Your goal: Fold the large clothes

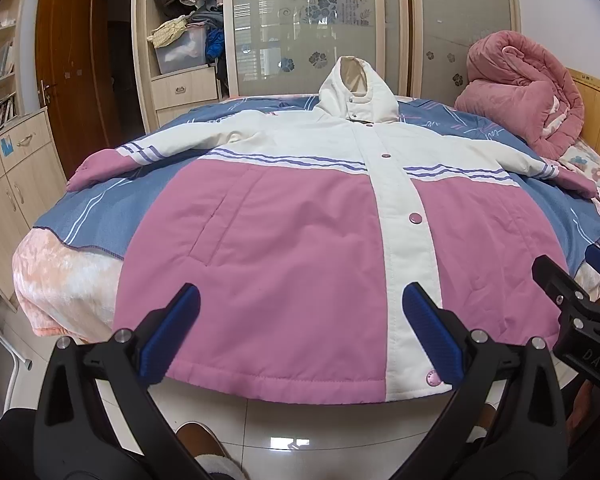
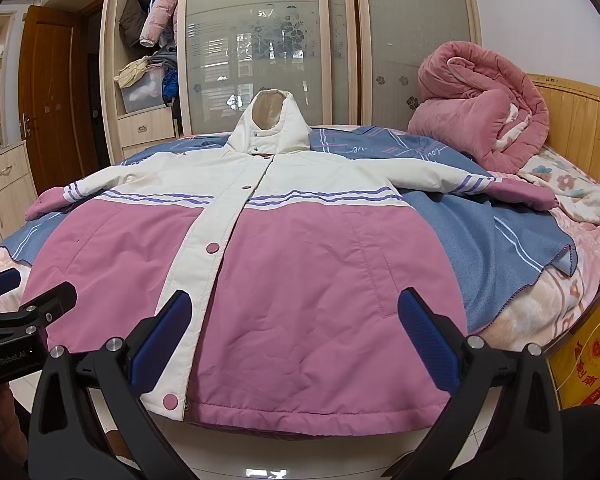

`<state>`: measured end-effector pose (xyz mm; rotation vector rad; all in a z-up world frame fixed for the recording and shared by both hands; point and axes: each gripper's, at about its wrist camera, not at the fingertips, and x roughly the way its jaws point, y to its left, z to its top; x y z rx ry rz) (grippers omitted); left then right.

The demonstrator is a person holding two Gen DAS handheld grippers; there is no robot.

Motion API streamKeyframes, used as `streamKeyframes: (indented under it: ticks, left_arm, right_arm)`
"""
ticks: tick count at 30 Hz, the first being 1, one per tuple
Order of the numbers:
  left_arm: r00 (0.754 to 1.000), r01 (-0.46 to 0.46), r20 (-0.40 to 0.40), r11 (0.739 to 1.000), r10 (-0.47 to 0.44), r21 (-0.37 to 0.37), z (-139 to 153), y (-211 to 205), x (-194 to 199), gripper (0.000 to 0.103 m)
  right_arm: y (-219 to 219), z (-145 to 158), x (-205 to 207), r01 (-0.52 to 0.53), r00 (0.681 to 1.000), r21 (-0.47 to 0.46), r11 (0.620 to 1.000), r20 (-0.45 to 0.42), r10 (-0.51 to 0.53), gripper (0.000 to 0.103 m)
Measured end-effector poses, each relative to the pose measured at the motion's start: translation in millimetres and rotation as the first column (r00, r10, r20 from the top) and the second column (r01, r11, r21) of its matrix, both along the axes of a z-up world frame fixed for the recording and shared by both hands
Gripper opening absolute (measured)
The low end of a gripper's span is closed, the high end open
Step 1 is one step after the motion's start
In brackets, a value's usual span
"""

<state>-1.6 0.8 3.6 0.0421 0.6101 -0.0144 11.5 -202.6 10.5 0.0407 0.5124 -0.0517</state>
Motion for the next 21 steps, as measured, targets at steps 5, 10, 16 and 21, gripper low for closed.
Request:
streamKeyframes:
  ticks: [5,10,16,21]
  left_arm:
    - [1.0,0.002,0.001,1.0,-0.002,0.002,-0.3,-1.3,-0.2,0.101]
    - [1.0,0.002,0.003,1.0,-0.002,0.002,-0.9,-1.4,-0.7,0.101]
    - [1.0,0.004,0.003,1.0,-0.004,0.0,-0.9,-1.7,-0.8,0.101]
    - [1.0,0.003,0.004,1.0,-0.003,0.001,-1.7,-1.3,-0.9,0.101]
  right_arm:
    - [-0.4,0.4,0.1,0.0,1.0,0.002,1.0,-0.001,0.0,0.102]
    - [-0.4,0.4,0.1,0.0,1.0,0.001,1.0,-0.001,0.0,0.102]
    - [-0.7,0.7,0.4,-0.001,1.0,0.001,1.0,-0.003,0.001,0.102]
    - [0.7,-0.2,1.3,-0.002,1.0,0.003,1.0,-0.003,0.002,0.102]
